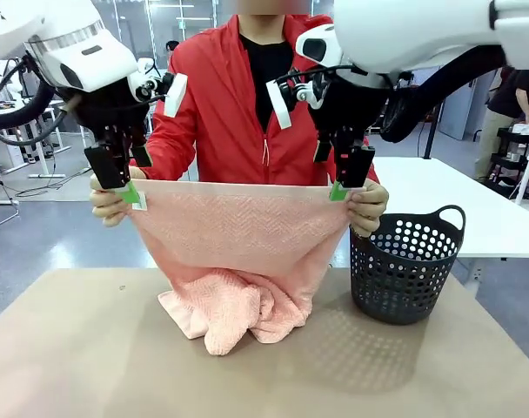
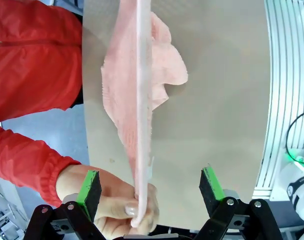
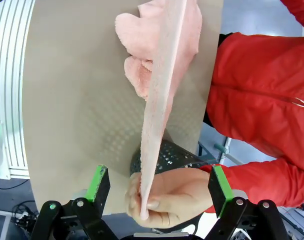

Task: Fold the towel.
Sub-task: Grab the top end of the 100 cm Hotel Towel extended by the human.

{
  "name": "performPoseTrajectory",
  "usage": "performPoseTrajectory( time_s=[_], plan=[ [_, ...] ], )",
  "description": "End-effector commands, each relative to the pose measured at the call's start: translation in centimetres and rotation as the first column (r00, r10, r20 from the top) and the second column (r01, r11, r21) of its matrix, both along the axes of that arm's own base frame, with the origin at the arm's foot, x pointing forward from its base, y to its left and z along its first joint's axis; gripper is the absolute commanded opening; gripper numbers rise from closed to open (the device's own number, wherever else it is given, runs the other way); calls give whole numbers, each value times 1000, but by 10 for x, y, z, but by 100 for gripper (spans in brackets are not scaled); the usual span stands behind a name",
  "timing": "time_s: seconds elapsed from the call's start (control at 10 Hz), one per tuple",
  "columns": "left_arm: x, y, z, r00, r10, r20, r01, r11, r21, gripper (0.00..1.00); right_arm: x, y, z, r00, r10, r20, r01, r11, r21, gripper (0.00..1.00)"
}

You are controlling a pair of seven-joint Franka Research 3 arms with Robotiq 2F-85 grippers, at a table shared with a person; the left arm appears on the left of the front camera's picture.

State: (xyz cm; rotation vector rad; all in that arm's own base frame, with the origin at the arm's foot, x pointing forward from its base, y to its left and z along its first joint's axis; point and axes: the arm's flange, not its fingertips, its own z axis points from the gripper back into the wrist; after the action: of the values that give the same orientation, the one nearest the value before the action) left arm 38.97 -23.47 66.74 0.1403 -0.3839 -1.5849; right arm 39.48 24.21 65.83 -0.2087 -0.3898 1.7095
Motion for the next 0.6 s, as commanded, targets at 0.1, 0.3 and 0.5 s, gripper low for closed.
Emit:
performPoseTrajectory(
  time_s=[0.1, 0.3, 0.5],
  plan=[
    [20, 0, -18, 1000, -27, 13, 27, 999, 28, 100, 13, 2, -16, 997, -66, -45, 67, 997, 23, 100],
    [27, -5, -29, 1000, -18, -13, 18, 1000, 25, 100, 18, 6, -30, 994, -87, -67, 89, 996, 19, 100],
    [30, -2, -35, 1000, -2, -13, 2, 999, 35, 73, 23, 6, -42, 990, -107, -88, 110, 994, 25, 86]
  ],
)
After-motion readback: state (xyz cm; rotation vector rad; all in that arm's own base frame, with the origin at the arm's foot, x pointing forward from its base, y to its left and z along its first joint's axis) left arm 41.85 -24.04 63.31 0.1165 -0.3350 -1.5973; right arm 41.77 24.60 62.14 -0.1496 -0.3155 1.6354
